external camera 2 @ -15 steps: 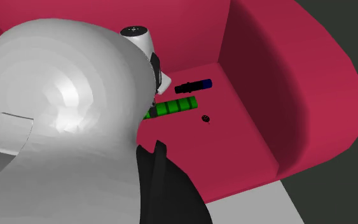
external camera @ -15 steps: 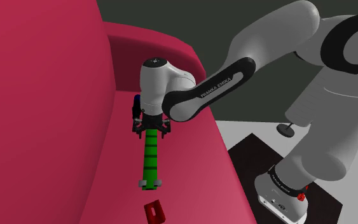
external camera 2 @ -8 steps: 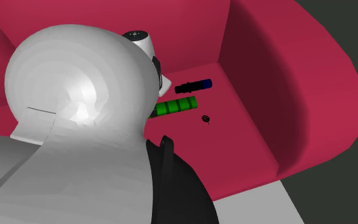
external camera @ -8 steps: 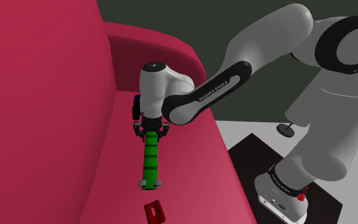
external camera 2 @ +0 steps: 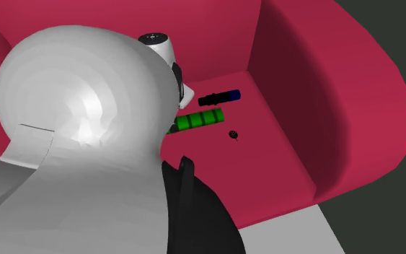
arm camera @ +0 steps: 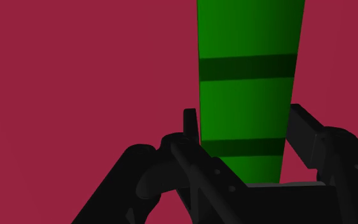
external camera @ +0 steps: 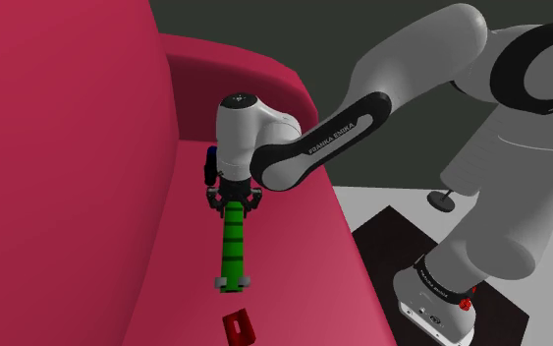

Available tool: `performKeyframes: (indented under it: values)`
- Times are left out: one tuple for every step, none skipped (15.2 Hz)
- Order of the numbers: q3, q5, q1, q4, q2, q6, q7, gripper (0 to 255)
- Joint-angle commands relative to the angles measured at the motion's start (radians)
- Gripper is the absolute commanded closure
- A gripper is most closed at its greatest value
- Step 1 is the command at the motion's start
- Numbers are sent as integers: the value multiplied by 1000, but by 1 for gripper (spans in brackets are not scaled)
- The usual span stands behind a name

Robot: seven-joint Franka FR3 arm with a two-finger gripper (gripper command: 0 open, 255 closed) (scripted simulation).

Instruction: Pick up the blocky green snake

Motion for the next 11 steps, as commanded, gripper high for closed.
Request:
performKeyframes:
  values:
    - [9, 14, -6, 5, -17, -19, -9, 255]
    - [13, 22, -9, 7, -27, -29, -14, 255]
    - [17, 30, -12, 9, -36, -39, -20, 255]
    - [21, 38, -16, 12, -45, -50, -25, 255]
    - [25, 46, -19, 15, -55, -60, -30, 255]
    - [29, 53, -22, 18, -64, -71, -35, 255]
    - [32, 61, -24, 21, -73, -81, -40, 255]
    - [36, 68, -27, 25, -82, -92, -45, 255]
    - [39, 76, -30, 29, -91, -103, -50, 255]
    - [42, 83, -32, 33, -99, -114, -54, 255]
    - [45, 90, -35, 37, -108, -125, -59, 255]
